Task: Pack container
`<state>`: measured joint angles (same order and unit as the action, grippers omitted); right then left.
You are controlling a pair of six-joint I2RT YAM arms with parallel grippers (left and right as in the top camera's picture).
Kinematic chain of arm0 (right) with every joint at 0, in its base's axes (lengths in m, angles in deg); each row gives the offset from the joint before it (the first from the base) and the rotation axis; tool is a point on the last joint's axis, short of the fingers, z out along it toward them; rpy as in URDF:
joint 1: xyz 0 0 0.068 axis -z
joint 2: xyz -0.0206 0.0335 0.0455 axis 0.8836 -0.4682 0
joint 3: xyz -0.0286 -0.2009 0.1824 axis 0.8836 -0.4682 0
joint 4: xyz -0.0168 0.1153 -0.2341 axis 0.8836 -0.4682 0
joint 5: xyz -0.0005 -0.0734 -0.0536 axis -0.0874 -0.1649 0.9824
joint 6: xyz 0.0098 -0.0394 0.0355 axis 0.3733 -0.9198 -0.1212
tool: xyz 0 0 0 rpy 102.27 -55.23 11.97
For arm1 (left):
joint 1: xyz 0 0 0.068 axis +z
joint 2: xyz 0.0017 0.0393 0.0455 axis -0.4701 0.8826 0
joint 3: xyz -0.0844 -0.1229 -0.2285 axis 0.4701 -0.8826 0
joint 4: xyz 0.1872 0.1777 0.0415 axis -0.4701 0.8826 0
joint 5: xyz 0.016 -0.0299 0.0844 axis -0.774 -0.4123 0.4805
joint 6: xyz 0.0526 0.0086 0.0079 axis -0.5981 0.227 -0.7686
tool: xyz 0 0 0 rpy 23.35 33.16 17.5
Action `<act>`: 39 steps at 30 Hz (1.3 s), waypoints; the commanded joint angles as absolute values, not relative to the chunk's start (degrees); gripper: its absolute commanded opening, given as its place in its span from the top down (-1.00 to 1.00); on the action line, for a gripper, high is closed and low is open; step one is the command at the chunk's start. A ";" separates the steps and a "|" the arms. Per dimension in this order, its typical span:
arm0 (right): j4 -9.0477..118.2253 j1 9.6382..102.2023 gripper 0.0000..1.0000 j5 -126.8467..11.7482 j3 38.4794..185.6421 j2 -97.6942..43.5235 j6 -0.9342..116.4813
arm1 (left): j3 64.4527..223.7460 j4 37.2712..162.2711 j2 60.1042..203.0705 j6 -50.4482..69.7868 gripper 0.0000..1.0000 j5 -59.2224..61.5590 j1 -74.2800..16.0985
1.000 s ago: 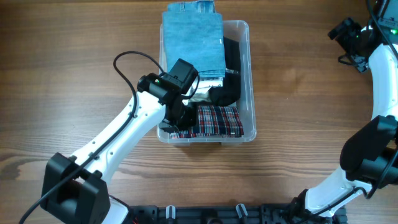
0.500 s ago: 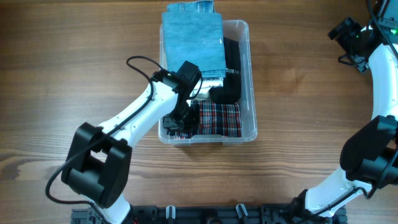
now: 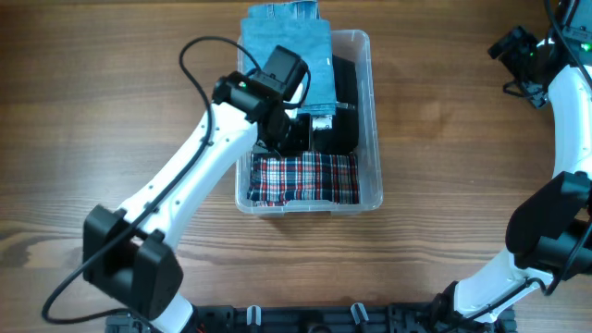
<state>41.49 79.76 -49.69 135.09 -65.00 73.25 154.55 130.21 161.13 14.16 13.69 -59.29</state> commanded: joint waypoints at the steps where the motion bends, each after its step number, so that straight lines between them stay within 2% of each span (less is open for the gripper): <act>1: 41.51 79.51 -1.00 -50.00 135.20 -65.41 74.01 | 154.96 131.85 162.46 12.63 0.89 10.50 -61.52; 10: 41.51 79.51 -1.00 -50.00 135.20 -65.41 74.04 | 154.96 131.56 168.76 12.61 0.79 10.37 -69.97; 19: 41.51 79.51 -0.99 -50.00 135.20 -65.41 74.04 | 154.87 134.16 173.76 12.63 0.78 10.09 -71.02; 25: 41.51 79.51 -1.00 -50.00 135.20 -65.41 74.04 | 154.85 135.23 174.22 12.63 0.56 9.93 -74.13; 32: 41.51 79.51 -0.99 -50.00 135.20 -65.41 74.06 | 154.83 133.33 178.15 12.65 0.52 9.93 -74.78; 37: 41.51 79.51 -1.00 -50.00 135.20 -65.41 74.06 | 155.09 131.93 178.83 12.63 0.28 14.33 -74.45; 39: 41.51 79.51 -0.99 -50.00 135.20 -65.41 74.01 | 155.62 132.06 178.11 12.63 0.25 15.64 -74.00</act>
<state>41.49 79.76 -49.69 135.09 -65.00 73.25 155.29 131.69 177.48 12.96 12.49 -73.86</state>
